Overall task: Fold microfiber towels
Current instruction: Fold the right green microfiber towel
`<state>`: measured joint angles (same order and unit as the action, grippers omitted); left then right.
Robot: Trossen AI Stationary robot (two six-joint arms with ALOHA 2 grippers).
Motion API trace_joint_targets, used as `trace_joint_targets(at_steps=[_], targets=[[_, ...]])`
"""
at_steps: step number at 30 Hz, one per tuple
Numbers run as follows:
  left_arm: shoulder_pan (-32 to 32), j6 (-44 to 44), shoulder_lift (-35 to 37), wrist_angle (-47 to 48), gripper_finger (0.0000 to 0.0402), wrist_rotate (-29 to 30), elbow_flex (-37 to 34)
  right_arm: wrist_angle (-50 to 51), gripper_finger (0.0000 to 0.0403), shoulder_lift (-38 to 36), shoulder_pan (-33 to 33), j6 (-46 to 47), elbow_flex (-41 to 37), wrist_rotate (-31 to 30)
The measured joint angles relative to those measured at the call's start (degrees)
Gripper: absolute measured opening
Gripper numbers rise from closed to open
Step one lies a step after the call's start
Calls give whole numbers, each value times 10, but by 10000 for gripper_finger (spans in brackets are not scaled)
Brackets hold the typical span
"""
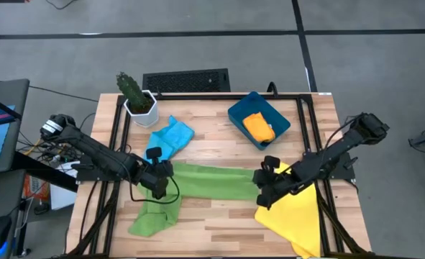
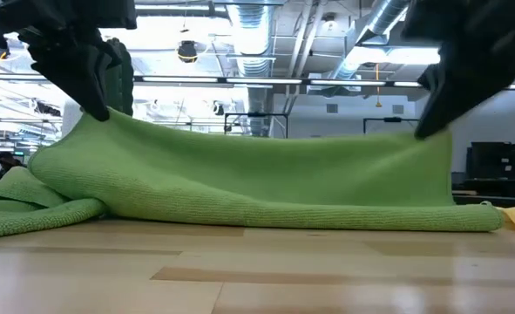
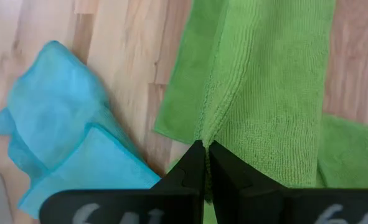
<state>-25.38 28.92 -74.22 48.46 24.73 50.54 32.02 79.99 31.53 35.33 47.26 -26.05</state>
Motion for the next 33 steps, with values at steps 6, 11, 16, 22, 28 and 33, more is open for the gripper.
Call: trace_joint_targets(at_steps=[6, 11, 16, 22, 28, 33], targets=[[10, -6, 0, -2, 2, 0, 0, 39, 12, -32, 13, 15, 10, -11], [17, -7, 0, -10, 2, -4, -7, 51, 11, -6, 3, 26, 3, -8], [17, -11, 0, -32, 2, -14, -21, 47, 20, 43, -9, 18, 3, 3], [17, -15, 0, -35, 2, 1, -21, 50, 22, 76, -27, 7, 3, 16], [17, -23, 0, -34, 14, 12, -21, 52, 32, 84, -38, 2, 3, 7], [17, -33, 0, -33, 43, 11, -21, 54, 60, 84, -43, 1, 3, 7]])
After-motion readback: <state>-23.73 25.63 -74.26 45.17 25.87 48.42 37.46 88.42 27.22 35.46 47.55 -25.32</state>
